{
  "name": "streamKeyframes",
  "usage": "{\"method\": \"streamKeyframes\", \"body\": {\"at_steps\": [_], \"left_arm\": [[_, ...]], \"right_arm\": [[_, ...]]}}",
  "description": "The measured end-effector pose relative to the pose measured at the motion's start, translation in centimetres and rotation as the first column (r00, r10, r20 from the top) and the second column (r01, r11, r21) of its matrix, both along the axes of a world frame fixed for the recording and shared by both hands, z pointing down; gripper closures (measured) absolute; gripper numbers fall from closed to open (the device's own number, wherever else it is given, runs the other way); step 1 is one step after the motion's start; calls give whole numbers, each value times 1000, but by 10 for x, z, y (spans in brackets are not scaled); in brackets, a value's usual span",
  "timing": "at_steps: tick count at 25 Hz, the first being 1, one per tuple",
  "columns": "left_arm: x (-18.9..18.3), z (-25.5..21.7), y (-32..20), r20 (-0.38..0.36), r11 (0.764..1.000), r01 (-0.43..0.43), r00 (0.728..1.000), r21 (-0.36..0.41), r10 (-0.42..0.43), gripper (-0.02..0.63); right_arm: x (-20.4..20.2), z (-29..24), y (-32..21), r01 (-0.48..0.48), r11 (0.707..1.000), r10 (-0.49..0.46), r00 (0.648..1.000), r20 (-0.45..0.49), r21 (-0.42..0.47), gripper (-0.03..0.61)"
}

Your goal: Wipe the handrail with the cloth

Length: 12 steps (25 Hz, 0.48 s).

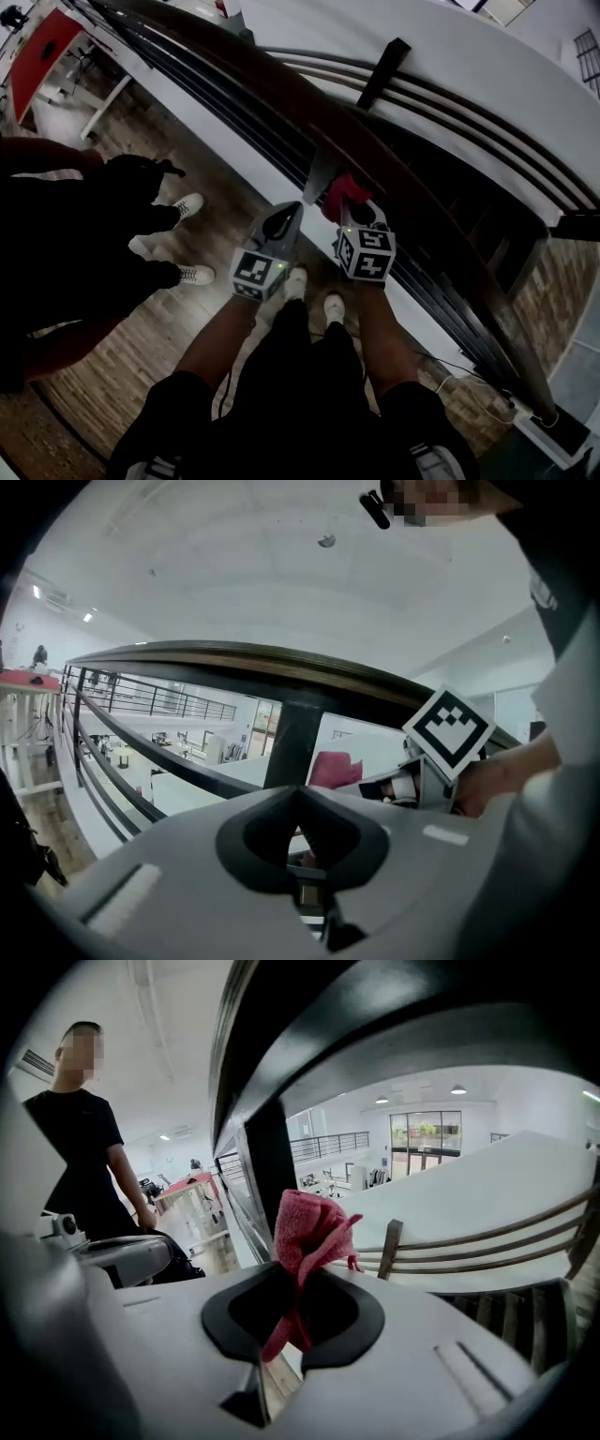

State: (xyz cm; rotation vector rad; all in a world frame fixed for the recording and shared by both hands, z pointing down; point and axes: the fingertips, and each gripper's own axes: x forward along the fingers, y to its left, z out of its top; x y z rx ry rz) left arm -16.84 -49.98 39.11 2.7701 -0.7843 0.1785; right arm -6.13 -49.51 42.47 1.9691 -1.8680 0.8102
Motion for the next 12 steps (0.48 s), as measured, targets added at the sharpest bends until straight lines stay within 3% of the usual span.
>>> {"method": "streamKeyframes", "body": {"at_steps": [5, 12], "left_arm": [[-7, 8, 0, -2, 1000, -3, 1000, -25, 3, 615], [-7, 18, -6, 38, 999, -32, 999, -33, 33, 615]], "right_arm": [[10, -2, -16, -54, 998, 54, 998, 16, 20, 537], [8, 11, -22, -63, 997, 55, 987, -148, -46, 537]]}}
